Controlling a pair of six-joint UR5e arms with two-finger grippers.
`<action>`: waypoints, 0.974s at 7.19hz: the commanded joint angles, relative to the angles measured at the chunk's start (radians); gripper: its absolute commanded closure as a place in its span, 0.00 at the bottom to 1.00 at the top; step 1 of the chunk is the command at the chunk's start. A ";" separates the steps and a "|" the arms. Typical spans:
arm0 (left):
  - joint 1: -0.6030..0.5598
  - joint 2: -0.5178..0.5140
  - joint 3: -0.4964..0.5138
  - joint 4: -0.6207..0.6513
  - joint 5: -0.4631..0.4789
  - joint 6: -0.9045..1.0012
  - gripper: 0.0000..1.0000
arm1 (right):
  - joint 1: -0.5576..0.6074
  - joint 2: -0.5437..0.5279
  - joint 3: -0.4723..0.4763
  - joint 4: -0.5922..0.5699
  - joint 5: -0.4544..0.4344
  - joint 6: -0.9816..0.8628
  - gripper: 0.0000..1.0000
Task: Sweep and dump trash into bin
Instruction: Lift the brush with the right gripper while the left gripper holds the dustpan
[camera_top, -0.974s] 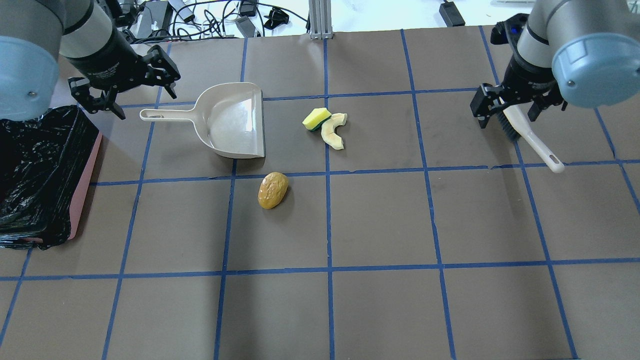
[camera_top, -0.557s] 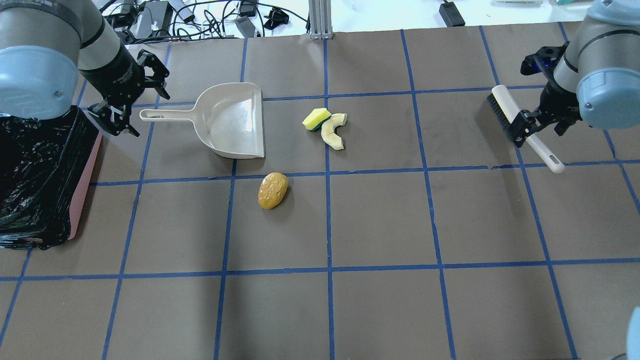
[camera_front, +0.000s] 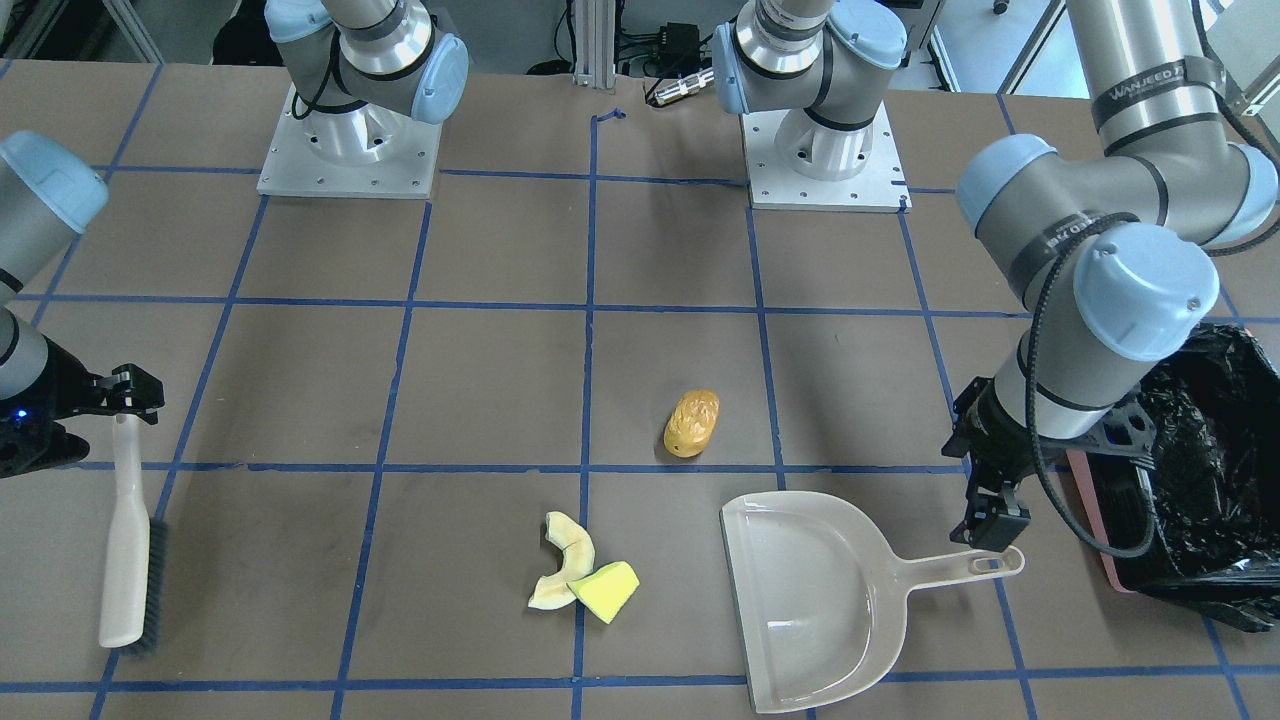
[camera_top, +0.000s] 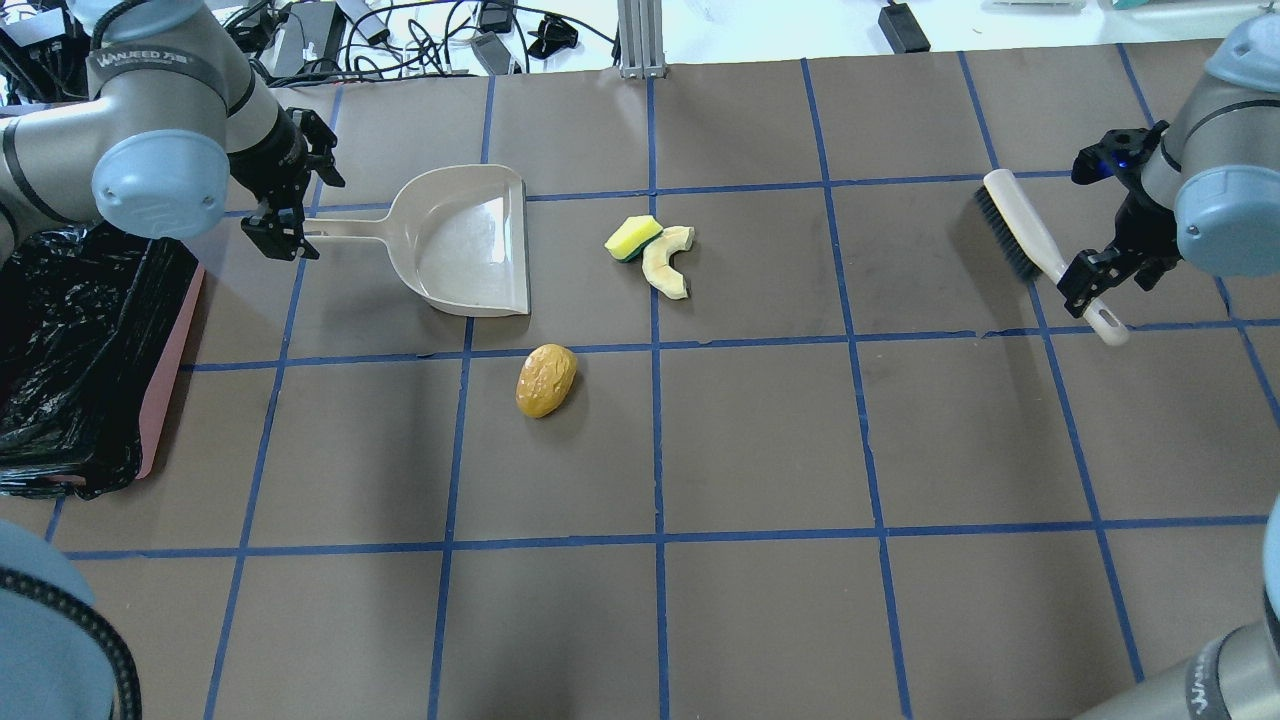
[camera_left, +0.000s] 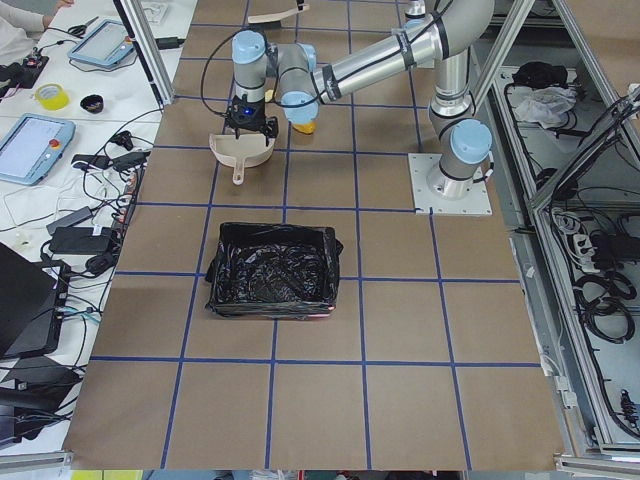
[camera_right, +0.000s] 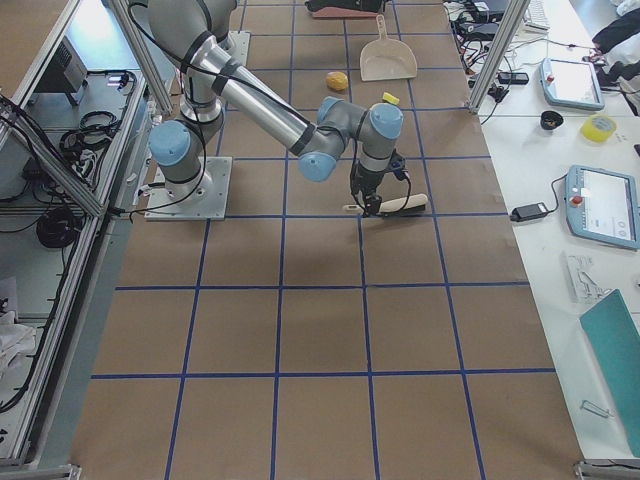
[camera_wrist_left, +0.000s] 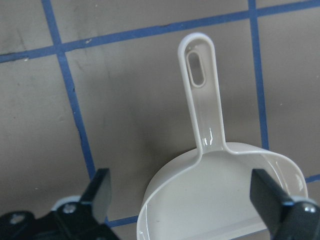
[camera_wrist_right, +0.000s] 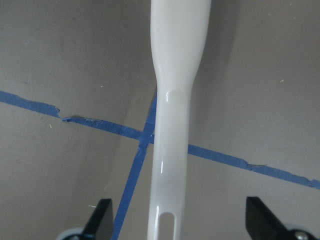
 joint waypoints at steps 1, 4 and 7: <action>0.053 -0.081 0.030 0.058 -0.039 -0.003 0.00 | -0.002 0.011 0.034 -0.006 0.001 -0.003 0.11; 0.053 -0.145 0.080 0.101 -0.073 -0.047 0.00 | -0.002 0.012 0.034 -0.018 -0.004 0.000 0.59; 0.053 -0.178 0.066 0.107 -0.099 -0.070 0.00 | -0.002 0.012 0.028 -0.021 -0.030 0.008 1.00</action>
